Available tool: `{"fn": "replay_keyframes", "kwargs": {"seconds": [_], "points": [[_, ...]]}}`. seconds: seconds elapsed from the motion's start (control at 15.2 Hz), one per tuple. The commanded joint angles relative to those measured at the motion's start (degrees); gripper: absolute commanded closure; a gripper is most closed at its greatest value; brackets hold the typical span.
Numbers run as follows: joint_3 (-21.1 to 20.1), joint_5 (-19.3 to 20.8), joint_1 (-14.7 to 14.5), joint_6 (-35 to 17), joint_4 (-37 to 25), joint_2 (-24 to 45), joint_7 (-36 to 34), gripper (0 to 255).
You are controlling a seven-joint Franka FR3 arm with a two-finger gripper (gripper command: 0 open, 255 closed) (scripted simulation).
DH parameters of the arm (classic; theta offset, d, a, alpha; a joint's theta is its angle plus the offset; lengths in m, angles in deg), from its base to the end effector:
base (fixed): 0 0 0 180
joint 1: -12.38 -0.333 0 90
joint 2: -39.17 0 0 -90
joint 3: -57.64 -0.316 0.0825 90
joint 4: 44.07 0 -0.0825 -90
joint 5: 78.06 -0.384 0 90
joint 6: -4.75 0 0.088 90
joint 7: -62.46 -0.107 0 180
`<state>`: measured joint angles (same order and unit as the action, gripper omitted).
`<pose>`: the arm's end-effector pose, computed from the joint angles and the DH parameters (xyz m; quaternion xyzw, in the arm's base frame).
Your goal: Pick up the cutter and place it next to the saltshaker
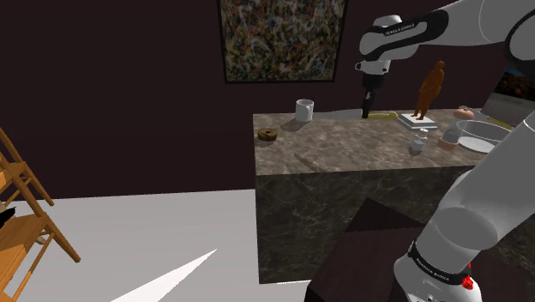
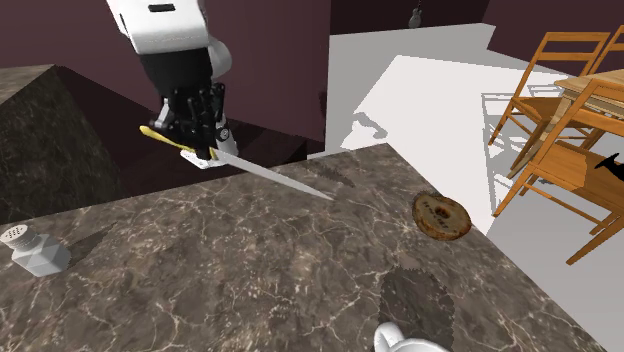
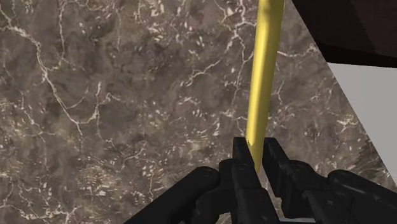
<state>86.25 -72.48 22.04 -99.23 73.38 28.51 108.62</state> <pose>0.3812 -0.3256 0.5036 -0.9956 -0.0873 0.0277 0.0216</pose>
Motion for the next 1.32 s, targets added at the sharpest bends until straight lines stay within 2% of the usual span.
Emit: {"fn": "replay_keyframes", "kwargs": {"seconds": [0.0, 0.79, 1.25], "points": [[0.4, 1.9, 1.0, 0.1, 3.0, -3.5, 0.6, 255], [5.1, 13.2, 10.5, 3.5, 15.5, -21.7, 8.7, 255], [6.6, 14.0, 10.7, -2.0, 20.1, -20.8, 8.5, 255]]}}
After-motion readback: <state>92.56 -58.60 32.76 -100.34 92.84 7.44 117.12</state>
